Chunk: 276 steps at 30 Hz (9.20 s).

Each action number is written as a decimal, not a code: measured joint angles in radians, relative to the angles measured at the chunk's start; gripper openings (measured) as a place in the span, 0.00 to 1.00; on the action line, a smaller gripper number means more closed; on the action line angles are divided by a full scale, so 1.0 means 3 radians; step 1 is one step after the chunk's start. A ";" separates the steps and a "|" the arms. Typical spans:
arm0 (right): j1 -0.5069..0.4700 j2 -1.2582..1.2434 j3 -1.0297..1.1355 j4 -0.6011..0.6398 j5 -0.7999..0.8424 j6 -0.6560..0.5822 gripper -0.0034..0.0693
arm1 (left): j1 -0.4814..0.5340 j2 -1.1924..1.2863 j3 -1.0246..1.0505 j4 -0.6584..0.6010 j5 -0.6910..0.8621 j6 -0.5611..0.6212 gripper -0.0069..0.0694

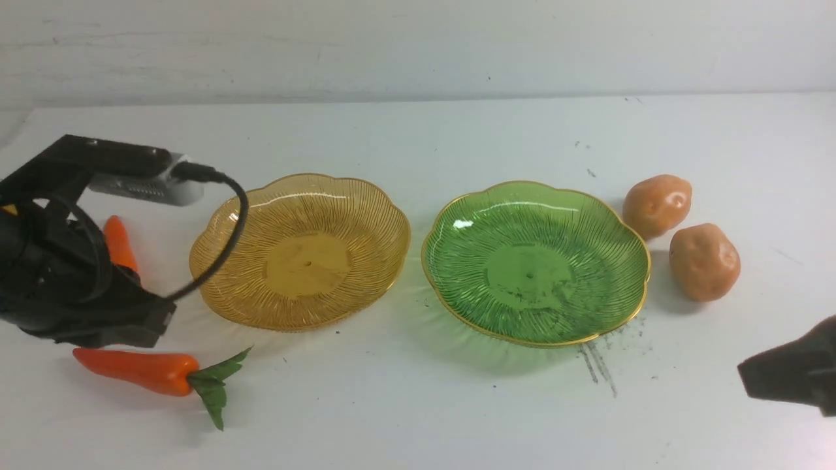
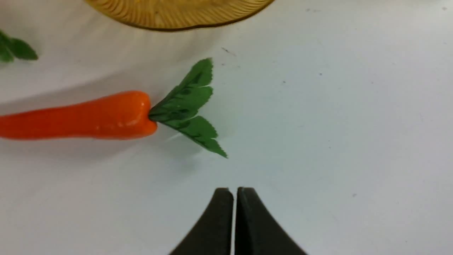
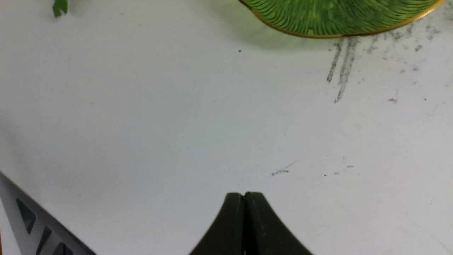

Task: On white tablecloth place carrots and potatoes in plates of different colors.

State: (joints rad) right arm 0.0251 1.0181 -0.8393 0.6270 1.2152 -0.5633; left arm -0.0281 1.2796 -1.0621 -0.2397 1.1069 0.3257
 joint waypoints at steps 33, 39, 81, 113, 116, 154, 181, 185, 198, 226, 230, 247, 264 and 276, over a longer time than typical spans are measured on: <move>0.0347 0.0012 0.0000 0.0028 -0.0261 -0.0042 0.03 | 0.0092 0.1984 -0.0510 0.0631 -0.0312 0.1997 0.97; 0.0347 0.0012 0.0000 0.0081 -0.0286 -0.0038 0.03 | 0.0092 0.2122 -0.0511 0.0756 -0.0414 0.1994 0.88; 0.0347 0.0013 0.0000 0.0343 -0.0320 -0.0110 0.03 | -0.0609 0.2613 -0.2176 0.0084 -0.0946 0.0462 0.93; 0.0347 0.0013 0.0000 0.0343 -0.0257 -0.0106 0.03 | 0.0681 0.3011 -0.3053 0.1002 0.0415 -0.1591 0.44; 0.0347 0.0013 0.0000 0.0343 -0.0257 -0.0084 0.03 | 0.0681 0.3104 -0.3053 0.0995 0.0365 -0.1569 0.62; 0.0347 0.0040 0.0000 0.0330 -0.0306 -0.0027 0.03 | -0.0352 0.3600 -0.3879 0.0293 0.0418 -0.0241 0.57; -0.0390 0.1347 -0.1406 -0.1385 -0.0555 0.1453 0.18 | -0.0373 0.1226 -0.2661 0.0228 0.0485 -0.0832 0.09; -0.0390 0.1763 -0.1614 -0.1386 -0.0649 0.1445 0.40 | -0.0373 0.0809 -0.2167 0.0237 0.0492 -0.0829 0.09; -0.0287 0.3182 -0.2328 -0.1374 -0.0860 0.1545 1.00 | -0.0373 0.0541 -0.1582 0.0256 0.0496 -0.0795 0.09; 0.0051 0.3186 -0.3242 -0.0780 0.0046 0.1403 0.83 | -0.0373 0.0541 -0.1582 0.0253 0.0493 -0.0795 0.09; 0.0502 0.3363 -0.3242 -0.0600 -0.0020 0.1298 0.83 | -0.0373 0.0541 -0.1582 0.0253 0.0493 -0.0795 0.09; 0.1213 0.3782 -0.3232 -0.1253 -0.0293 0.1495 0.97 | -0.0373 0.0540 -0.1582 0.0253 0.0493 -0.0795 0.09; 0.0496 0.3778 -0.4662 -0.2200 0.0079 0.2232 0.55 | -0.0373 0.0534 -0.1582 0.0249 0.0493 -0.0795 0.09; -0.0315 0.4278 -0.4669 -0.1255 0.0116 0.3137 0.54 | -0.0373 0.0534 -0.1582 0.0165 0.0493 -0.0770 0.09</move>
State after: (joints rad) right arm -0.0694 2.3014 -2.2401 0.2506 1.2500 0.3777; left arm -0.1400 1.4398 -1.5366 -0.1903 1.2548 0.0947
